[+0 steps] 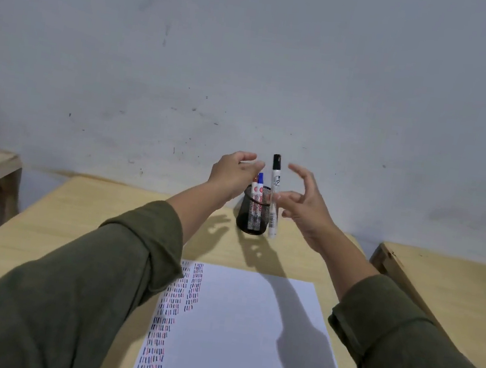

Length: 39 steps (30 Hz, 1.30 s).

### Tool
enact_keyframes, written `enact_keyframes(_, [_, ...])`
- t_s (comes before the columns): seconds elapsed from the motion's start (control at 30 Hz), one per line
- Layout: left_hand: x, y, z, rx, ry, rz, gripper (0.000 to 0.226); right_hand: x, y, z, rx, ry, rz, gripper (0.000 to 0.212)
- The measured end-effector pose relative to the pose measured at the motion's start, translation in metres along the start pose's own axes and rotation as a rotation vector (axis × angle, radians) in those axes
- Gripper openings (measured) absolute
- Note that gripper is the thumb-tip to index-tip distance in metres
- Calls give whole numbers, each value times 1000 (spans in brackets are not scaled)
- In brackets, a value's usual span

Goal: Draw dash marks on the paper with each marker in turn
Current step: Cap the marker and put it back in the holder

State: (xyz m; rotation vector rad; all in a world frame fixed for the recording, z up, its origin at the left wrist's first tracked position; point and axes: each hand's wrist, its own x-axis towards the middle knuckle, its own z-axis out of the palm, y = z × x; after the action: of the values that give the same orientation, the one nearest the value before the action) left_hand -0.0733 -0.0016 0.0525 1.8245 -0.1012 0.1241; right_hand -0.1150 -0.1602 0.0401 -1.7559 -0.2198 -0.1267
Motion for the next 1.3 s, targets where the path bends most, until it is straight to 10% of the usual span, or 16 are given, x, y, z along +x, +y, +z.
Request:
enact_keyframes(0.4, [61, -47, 30, 528, -102, 16, 60, 115, 28, -25, -455, 203, -90, 78])
enact_keyframes(1.3, [75, -79, 38, 392, -106, -19, 55, 132, 84, -2, -742, 19, -80, 65])
